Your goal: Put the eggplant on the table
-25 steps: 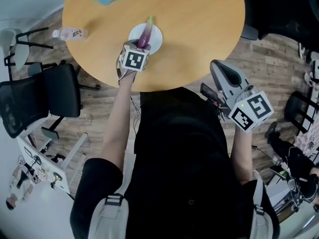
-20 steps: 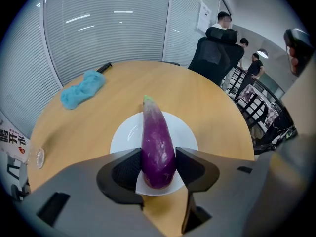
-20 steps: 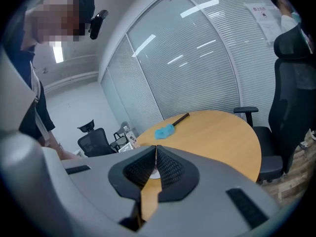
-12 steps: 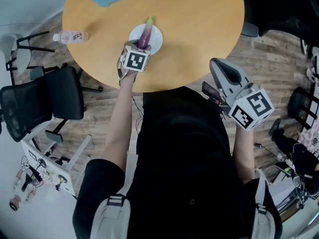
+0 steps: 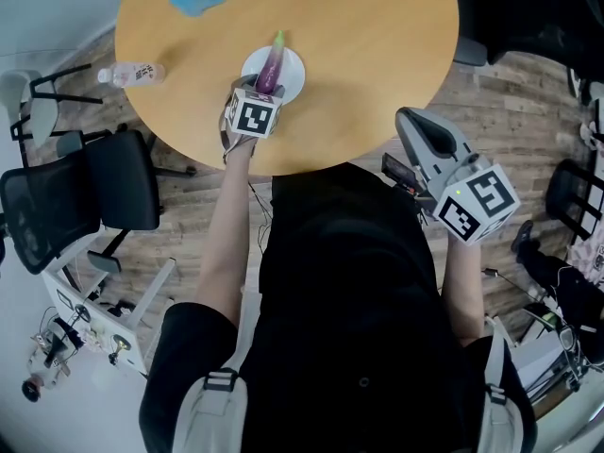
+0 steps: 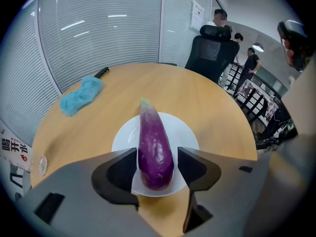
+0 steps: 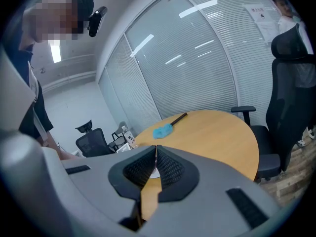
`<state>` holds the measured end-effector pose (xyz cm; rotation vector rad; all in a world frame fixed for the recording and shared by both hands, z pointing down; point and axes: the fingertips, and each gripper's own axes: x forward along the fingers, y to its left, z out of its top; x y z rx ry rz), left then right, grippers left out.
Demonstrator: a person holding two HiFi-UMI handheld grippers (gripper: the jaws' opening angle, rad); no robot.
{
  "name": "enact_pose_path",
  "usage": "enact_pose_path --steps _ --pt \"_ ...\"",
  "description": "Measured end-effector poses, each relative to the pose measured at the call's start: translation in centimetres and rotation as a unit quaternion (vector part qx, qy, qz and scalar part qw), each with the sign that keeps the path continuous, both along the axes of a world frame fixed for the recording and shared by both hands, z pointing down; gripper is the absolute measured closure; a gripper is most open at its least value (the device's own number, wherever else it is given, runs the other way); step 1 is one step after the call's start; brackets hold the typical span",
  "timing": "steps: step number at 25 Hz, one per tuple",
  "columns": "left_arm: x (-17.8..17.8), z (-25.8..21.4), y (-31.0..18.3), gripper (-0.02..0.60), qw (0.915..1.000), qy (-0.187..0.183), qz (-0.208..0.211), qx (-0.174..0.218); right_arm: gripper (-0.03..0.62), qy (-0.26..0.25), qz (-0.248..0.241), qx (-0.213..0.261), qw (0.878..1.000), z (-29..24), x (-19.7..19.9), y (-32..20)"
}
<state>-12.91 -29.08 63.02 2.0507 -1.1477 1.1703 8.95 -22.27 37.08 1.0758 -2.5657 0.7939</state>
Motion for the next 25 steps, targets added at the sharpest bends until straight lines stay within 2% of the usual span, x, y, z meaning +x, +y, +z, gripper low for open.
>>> enact_pose_path --steps 15,25 --pt "-0.8 -1.4 0.4 0.321 0.9998 -0.003 -0.006 0.02 0.577 0.002 0.004 0.012 1.0 -0.7 0.1 0.8" --pt "-1.6 -5.0 1.7 0.321 0.9989 0.026 0.007 0.04 0.577 -0.001 0.034 0.024 0.999 -1.4 -0.7 1.3"
